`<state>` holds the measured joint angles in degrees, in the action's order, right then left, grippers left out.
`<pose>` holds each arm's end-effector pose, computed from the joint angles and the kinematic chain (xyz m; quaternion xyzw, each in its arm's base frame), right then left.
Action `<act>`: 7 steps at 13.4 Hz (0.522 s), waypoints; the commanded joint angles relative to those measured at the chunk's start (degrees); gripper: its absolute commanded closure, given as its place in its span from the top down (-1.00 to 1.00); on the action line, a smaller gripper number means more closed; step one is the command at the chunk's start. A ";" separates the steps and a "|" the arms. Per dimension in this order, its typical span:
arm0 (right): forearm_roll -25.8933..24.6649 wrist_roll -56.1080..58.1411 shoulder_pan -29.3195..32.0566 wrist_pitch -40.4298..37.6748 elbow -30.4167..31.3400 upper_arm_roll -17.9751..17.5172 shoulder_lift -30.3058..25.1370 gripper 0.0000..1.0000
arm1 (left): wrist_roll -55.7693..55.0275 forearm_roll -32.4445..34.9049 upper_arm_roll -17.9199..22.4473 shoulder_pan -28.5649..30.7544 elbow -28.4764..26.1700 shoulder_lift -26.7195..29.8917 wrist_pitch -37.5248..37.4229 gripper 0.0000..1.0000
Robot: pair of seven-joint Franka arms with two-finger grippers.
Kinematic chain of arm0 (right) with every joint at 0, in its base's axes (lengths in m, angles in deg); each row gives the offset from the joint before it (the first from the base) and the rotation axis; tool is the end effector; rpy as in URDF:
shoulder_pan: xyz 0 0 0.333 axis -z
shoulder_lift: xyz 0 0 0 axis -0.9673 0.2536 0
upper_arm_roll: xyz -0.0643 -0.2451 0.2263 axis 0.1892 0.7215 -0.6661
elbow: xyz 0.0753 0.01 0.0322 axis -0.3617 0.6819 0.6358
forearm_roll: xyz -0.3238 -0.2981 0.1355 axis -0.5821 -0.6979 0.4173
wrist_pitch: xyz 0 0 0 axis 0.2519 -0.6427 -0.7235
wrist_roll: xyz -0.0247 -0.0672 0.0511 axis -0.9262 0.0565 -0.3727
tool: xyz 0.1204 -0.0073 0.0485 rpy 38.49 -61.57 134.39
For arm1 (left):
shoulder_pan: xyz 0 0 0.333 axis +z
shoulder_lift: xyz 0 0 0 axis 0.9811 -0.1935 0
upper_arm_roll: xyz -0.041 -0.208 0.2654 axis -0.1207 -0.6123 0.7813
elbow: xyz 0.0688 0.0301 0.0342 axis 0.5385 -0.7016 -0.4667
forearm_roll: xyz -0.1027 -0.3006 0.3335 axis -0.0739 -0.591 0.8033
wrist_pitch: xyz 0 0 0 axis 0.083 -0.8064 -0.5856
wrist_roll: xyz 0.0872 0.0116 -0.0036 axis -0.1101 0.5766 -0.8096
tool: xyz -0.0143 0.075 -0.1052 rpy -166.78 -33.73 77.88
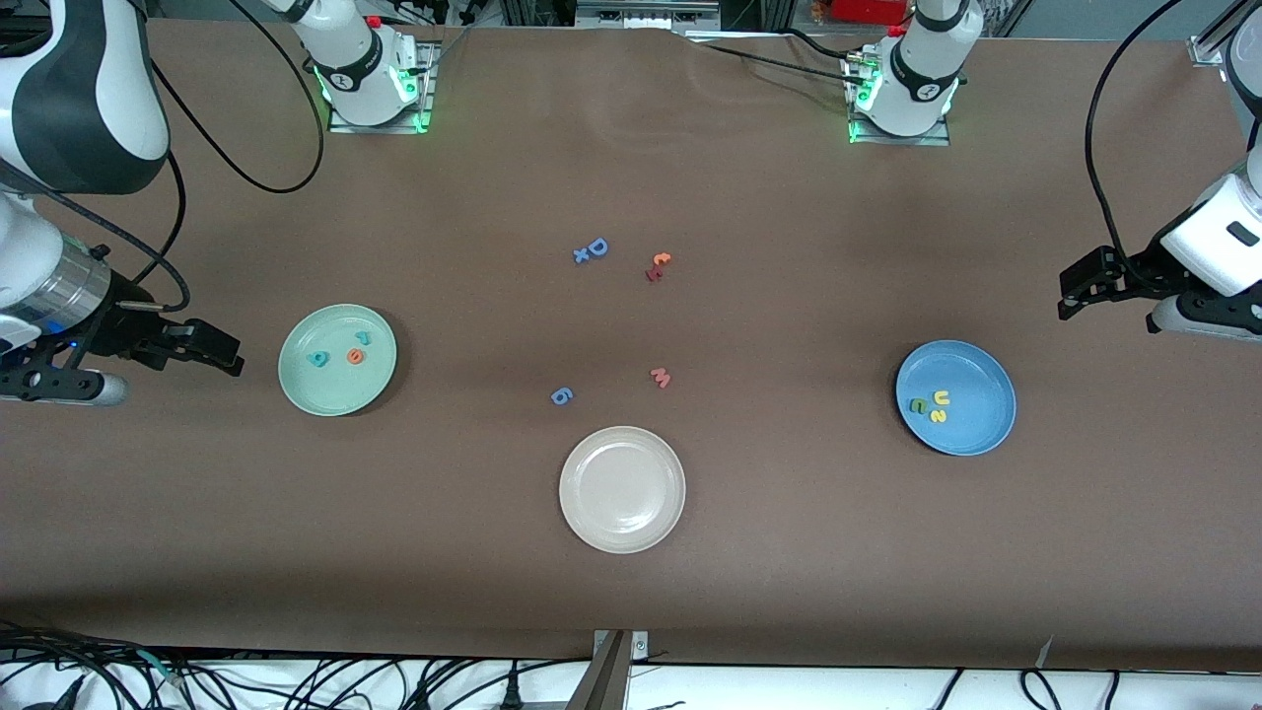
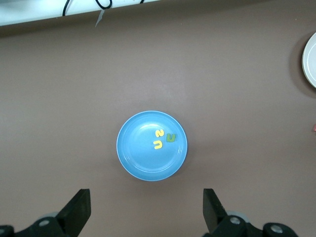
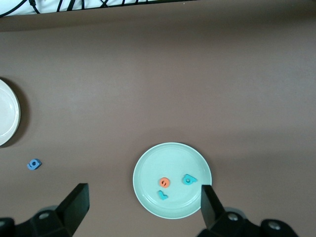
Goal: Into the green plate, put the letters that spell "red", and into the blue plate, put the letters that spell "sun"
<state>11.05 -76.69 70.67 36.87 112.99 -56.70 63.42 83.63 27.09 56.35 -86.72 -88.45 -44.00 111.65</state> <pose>0.7279 0.0434 0.5110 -0.9979 0.0396 -0.0462 0.0227 0.6706 -0.0040 0.5668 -0.9967 0.0730 -0.0354 0.0022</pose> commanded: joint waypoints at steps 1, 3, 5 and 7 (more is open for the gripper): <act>-0.58 0.08 0.15 -0.21 -0.63 -0.12 0.11 1.00 | 0.60 0.38 -0.31 -0.04 1.21 1.17 -3.39 1.00; -0.66 0.08 0.15 -0.13 -0.63 -0.12 0.11 1.00 | 0.60 0.38 -0.31 0.14 1.39 0.90 -3.75 1.00; -0.75 0.08 0.15 -0.13 -0.63 -0.12 0.11 1.00 | 0.68 0.38 -0.22 0.40 1.39 0.81 -3.76 1.00; -0.75 0.08 0.15 -0.13 -0.55 -0.12 0.11 1.00 | 0.60 0.38 -0.22 0.40 1.31 0.81 -3.76 1.00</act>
<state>11.05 -76.69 70.67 36.87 112.99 -56.69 63.42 83.63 27.09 56.30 -86.57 -87.75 -43.46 109.16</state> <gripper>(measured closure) 0.000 0.000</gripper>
